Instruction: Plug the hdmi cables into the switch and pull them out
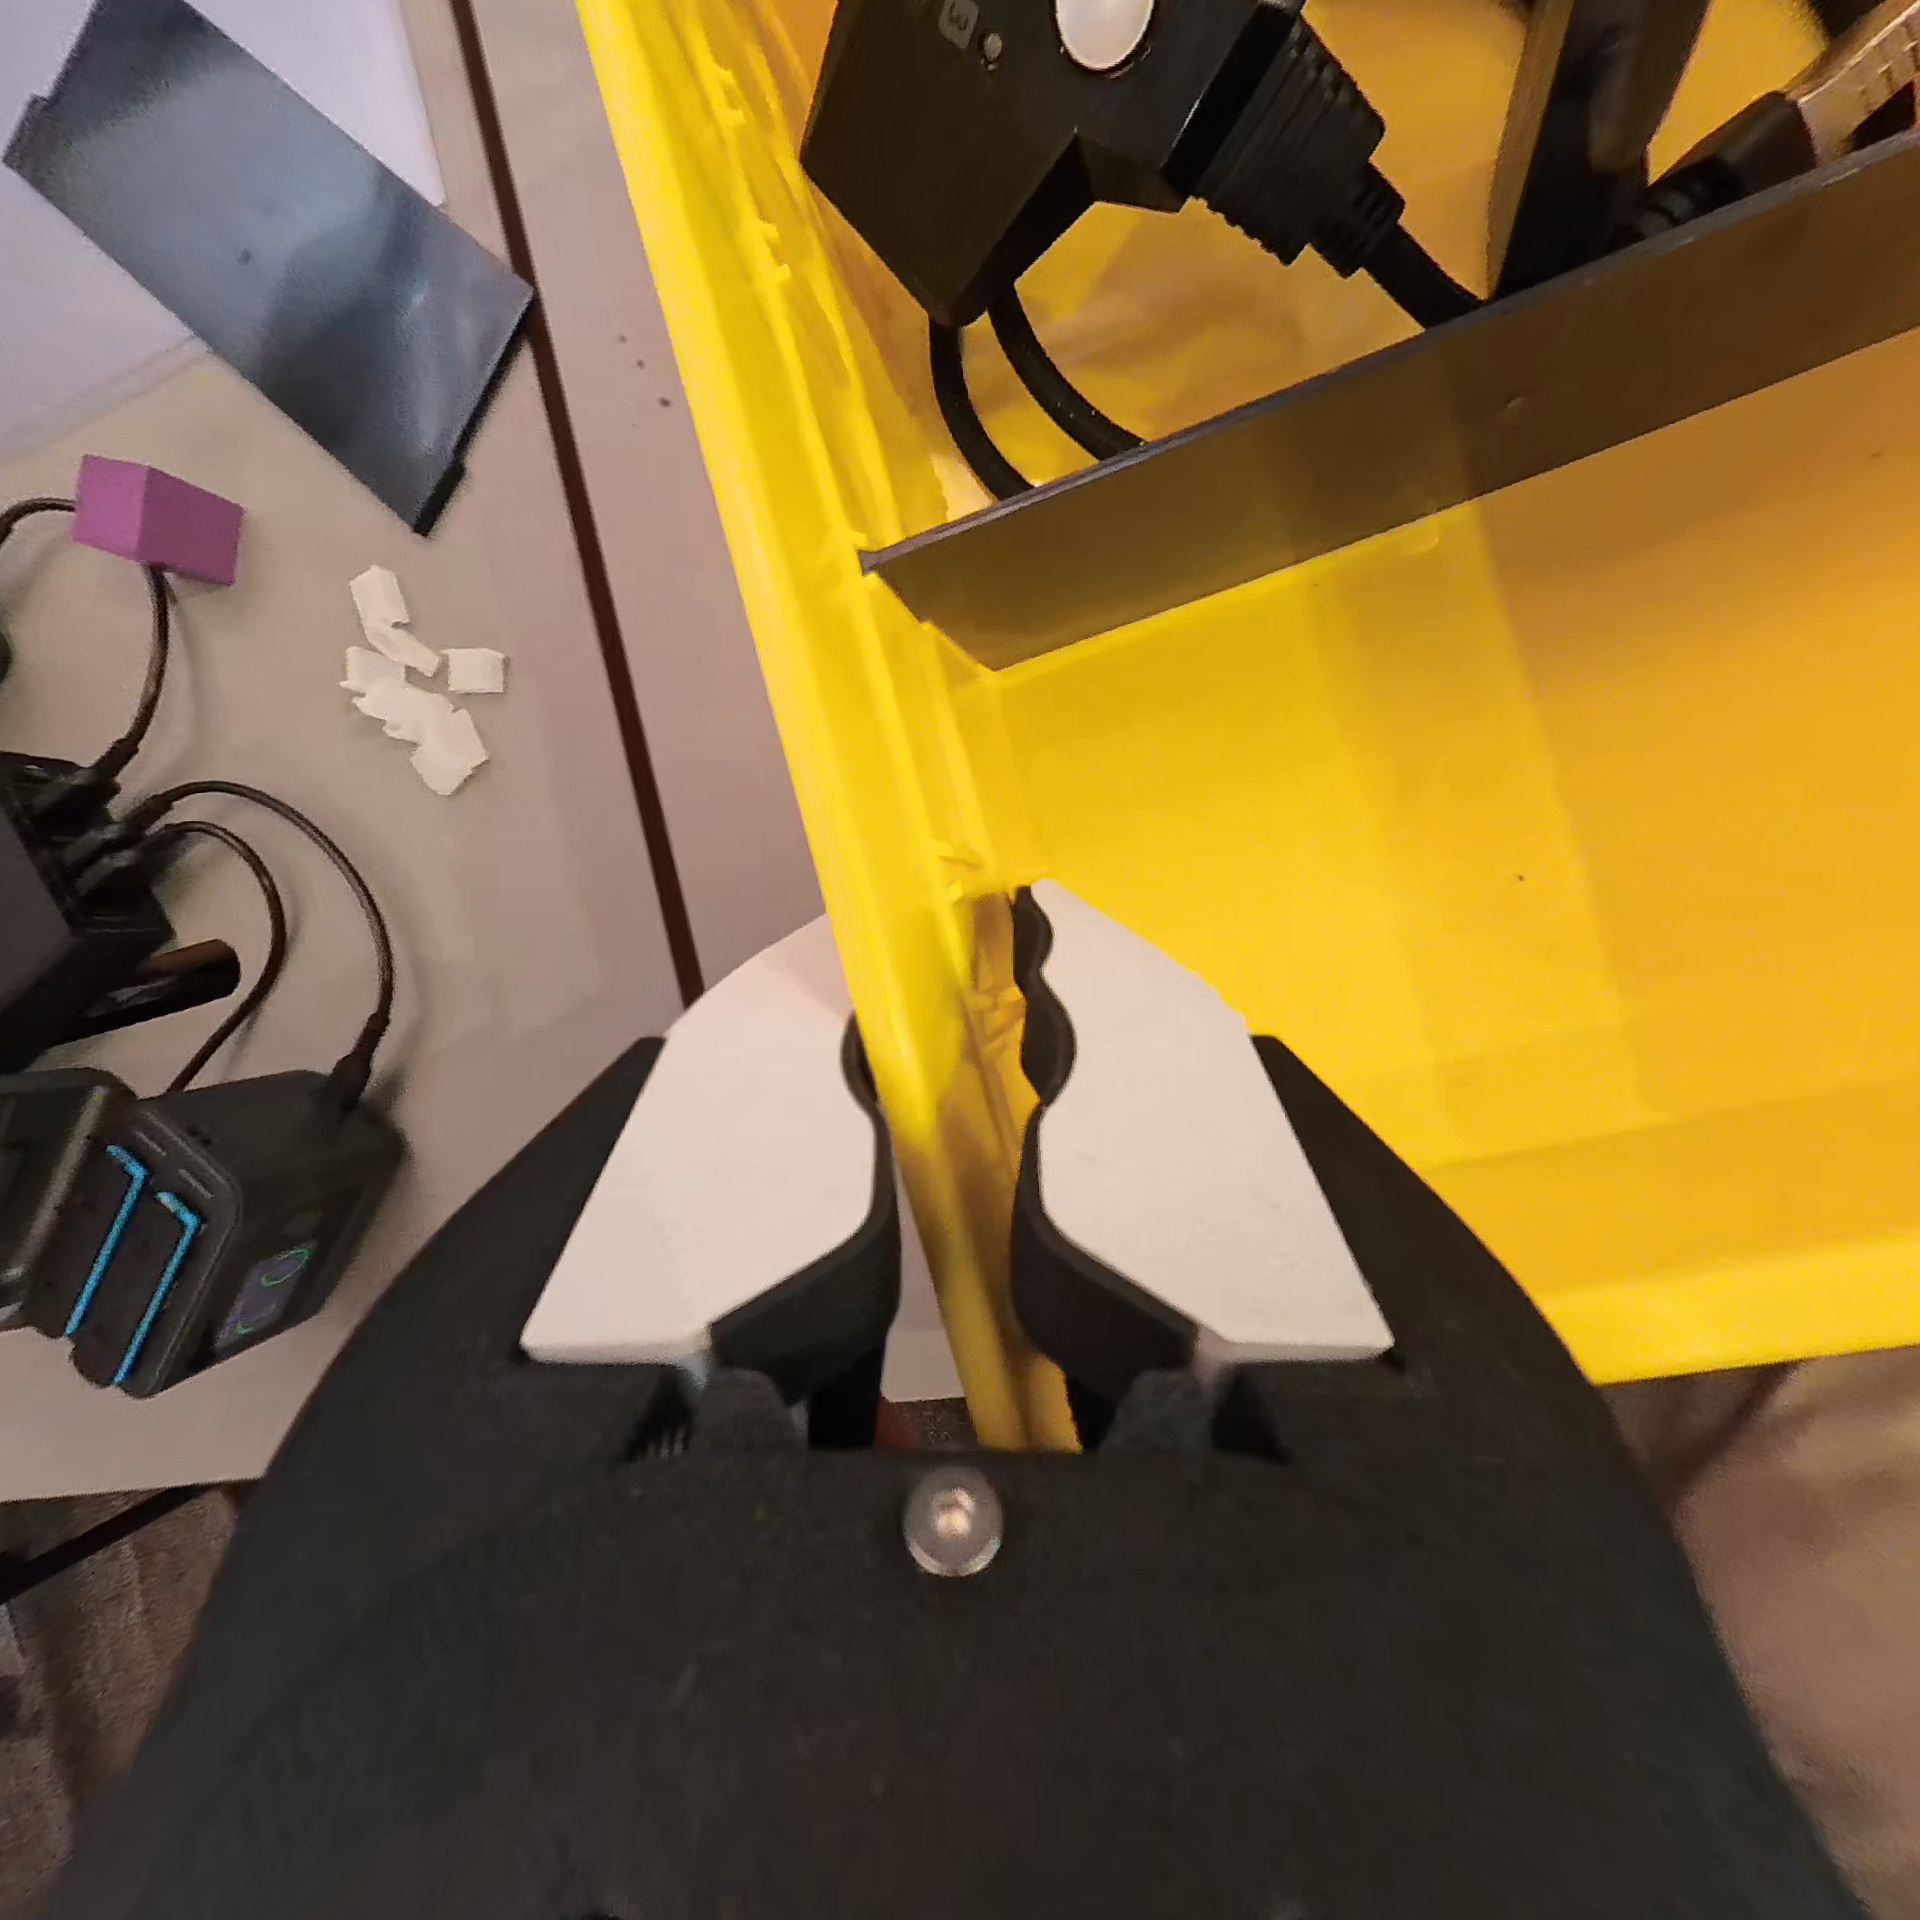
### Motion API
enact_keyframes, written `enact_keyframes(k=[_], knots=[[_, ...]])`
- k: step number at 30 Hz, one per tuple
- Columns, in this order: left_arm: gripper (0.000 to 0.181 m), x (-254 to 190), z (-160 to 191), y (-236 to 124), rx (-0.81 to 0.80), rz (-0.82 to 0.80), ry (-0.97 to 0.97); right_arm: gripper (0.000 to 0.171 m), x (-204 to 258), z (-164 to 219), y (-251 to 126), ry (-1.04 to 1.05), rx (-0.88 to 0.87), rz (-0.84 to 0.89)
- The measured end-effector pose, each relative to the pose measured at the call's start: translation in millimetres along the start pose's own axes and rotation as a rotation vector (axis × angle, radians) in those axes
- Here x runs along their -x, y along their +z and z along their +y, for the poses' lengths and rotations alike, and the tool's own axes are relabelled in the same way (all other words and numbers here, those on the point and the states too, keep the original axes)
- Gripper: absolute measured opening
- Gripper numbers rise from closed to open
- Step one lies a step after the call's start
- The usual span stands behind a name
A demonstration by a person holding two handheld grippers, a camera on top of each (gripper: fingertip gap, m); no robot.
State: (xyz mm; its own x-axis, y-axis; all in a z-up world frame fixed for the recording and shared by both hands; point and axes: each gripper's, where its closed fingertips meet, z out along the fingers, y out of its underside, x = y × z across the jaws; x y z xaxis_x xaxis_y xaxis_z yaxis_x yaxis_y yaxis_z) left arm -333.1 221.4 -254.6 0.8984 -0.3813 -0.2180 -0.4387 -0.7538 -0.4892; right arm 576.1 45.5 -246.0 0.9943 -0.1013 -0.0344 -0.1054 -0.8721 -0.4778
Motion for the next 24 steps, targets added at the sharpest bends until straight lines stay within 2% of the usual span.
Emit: enact_keyframes(k=[4,8,10,13,17,20,22,24], knots=[[0.043,12,-1,-4,-0.023,-0.075,0.055,0.048,-6,-4,-9,-0.022,-0.063,0.067],[0.051,26,-21,-27,-0.134,-0.151,0.038,0.063,-7,-11,-25,-0.054,-0.136,0.167],[0.051,29,-38,-45,-0.218,-0.202,0.066,0.061,0,-18,-36,-0.081,-0.184,0.203],[0.049,10,-67,-69,-0.329,-0.213,0.154,0.054,20,-35,-58,-0.143,-0.289,0.249],[0.046,-42,-102,-83,-0.426,-0.110,0.263,0.050,63,-58,-80,-0.238,-0.386,0.257],[0.044,-73,-122,-72,-0.411,-0.019,0.286,0.048,107,-72,-86,-0.315,-0.436,0.194],[0.043,-84,-126,-52,-0.330,0.017,0.311,0.046,134,-78,-85,-0.368,-0.448,0.159],[0.034,-80,-131,-31,-0.259,-0.029,0.330,0.046,163,-81,-81,-0.412,-0.454,0.101]])
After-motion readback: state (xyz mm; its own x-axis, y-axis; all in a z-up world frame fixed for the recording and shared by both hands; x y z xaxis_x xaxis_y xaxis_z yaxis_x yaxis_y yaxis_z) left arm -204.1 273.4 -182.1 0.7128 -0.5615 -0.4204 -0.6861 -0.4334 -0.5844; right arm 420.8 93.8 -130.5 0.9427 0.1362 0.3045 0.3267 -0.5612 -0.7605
